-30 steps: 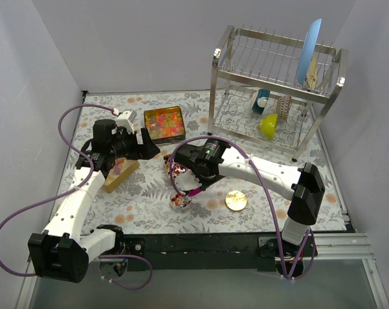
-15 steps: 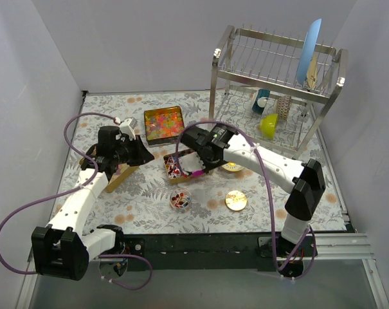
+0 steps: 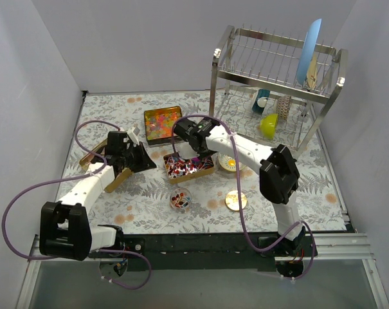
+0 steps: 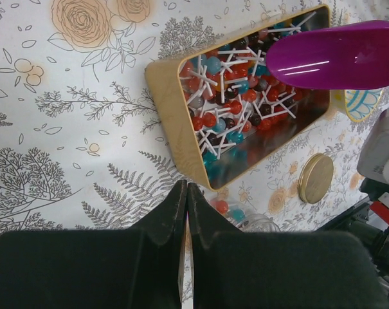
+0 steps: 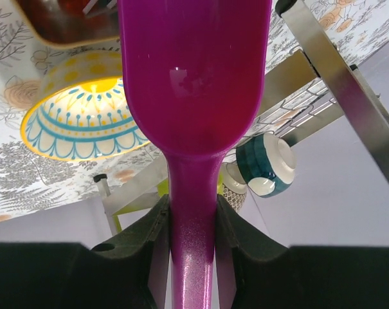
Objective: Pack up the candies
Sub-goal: Scoop the fake candies from the storage box.
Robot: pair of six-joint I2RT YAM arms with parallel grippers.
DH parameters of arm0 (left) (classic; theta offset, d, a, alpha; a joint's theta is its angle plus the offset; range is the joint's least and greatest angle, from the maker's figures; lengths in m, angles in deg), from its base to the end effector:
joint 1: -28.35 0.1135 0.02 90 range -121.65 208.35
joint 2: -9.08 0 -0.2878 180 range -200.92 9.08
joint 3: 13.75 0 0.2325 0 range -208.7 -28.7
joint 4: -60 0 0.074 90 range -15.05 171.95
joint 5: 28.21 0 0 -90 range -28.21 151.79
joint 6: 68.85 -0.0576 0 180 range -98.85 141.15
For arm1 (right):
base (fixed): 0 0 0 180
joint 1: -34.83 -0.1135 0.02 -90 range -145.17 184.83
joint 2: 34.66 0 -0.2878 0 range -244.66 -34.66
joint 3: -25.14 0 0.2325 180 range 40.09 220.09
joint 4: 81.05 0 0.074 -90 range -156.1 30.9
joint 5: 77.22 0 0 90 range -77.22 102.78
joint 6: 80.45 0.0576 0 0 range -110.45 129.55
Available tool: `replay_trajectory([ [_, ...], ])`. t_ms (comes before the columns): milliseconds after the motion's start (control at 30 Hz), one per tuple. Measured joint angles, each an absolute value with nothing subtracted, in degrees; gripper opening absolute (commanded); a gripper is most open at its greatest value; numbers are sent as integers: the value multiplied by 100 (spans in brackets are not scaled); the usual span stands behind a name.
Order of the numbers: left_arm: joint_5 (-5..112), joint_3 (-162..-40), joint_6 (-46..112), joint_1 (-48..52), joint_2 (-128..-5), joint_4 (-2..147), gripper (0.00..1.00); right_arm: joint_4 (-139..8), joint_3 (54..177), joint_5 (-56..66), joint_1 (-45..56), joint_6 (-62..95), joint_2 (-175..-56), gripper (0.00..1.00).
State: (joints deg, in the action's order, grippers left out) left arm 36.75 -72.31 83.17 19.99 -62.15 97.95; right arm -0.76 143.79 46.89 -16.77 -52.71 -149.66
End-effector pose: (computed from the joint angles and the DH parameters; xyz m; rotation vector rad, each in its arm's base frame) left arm 0.2283 -0.0582 0.2375 -1.0039 2.4495 -1.0231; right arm 0.2749 0.2948 0.2707 -2.3193 1.6317 -0.8965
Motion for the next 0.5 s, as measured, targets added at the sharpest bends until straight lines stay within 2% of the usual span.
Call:
replay_trajectory([
  [500, 3717, -7033, 8811, 1933, -7045, 9378, 0, -336, 15092, 5484, -1744, -5363, -15893, 1],
])
